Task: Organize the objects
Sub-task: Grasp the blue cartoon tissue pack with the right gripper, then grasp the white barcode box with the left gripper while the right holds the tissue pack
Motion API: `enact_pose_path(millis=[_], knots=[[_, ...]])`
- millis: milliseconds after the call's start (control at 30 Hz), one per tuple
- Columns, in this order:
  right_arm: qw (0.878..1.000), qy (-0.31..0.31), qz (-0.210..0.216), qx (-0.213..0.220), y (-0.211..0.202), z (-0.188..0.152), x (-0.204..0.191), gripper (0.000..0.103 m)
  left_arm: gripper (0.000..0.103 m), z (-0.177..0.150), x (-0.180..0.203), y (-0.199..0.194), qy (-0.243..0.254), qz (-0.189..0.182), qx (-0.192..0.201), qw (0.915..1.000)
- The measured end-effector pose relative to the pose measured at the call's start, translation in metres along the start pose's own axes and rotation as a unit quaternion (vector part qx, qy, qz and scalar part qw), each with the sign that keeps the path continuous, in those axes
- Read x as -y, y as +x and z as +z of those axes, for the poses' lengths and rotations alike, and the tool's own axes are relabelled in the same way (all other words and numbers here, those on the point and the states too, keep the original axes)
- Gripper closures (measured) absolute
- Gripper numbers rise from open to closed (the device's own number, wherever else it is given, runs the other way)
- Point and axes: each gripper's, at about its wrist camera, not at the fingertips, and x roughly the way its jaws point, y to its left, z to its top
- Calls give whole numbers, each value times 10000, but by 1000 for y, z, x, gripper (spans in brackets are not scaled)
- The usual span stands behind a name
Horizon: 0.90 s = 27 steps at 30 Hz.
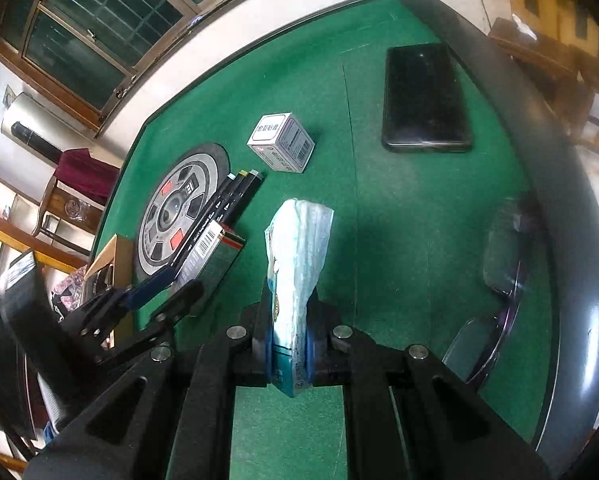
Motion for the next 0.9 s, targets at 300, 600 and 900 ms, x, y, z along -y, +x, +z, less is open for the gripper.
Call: enact_pose_path(millis=[300,600,900], knots=[[10000,57,-37,-67,1,1,9,94,80,1,20,-5,87,93,224,9997],[9999,103,-46,-22,-6,2,14,94,73,12,8,-6,152,159,224,9995],[9999,104,-40,-41,-6,2,16,94,71,6,23,15,611,252,-101,9978]])
